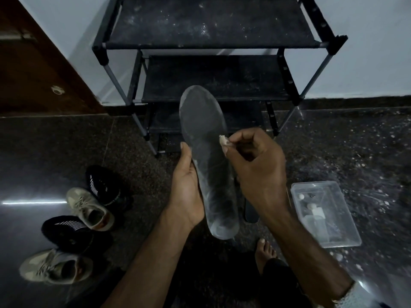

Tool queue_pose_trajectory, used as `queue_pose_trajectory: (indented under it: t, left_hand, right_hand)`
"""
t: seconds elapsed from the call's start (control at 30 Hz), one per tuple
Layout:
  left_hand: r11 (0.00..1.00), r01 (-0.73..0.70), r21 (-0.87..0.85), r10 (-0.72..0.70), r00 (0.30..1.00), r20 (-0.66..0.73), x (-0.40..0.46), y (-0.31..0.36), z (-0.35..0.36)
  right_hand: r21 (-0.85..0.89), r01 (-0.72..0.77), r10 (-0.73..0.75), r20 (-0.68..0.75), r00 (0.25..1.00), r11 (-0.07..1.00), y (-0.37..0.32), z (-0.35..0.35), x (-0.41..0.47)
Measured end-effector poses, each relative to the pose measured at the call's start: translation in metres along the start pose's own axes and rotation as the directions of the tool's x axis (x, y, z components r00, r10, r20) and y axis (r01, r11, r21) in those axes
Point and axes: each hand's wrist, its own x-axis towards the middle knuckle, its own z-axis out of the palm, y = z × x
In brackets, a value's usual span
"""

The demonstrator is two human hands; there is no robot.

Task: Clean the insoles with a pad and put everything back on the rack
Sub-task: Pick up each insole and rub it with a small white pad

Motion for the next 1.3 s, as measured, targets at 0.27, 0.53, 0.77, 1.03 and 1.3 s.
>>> queue_pose_trajectory:
  t: [0.27,0.53,0.77,1.03,1.3]
  left_hand:
    - [0.998,-0.018,0.060,0.016,0.999,0.045,0.000,0.000,-0.002]
    - [0.997,0.072,-0.041,-0.068,0.993,0.101,-0.003,0.009,-0.005]
    - [0.988,0.083,-0.130,-0.073,0.994,0.082,-0.001,0.002,-0.003]
    - [0.981,0.107,-0.161,-0.090,0.990,0.111,0.000,0.007,-0.008]
    - [0.982,0.101,-0.159,-0.091,0.994,0.066,0.003,0.006,-0.008]
  right_hand:
    - [-0.213,0.133,-0.130,0.029,0.991,0.968,-0.001,-0.006,0.002]
    - [-0.307,0.318,-0.244,0.256,0.935,0.897,-0.004,0.025,-0.021]
    - [-0.362,0.201,-0.164,0.132,0.978,0.910,0.003,0.000,-0.003]
    - [-0.264,0.254,-0.175,0.290,0.941,0.930,-0.008,0.027,-0.025]
    - [-0.355,0.179,-0.118,0.187,0.975,0.918,0.005,0.009,-0.009]
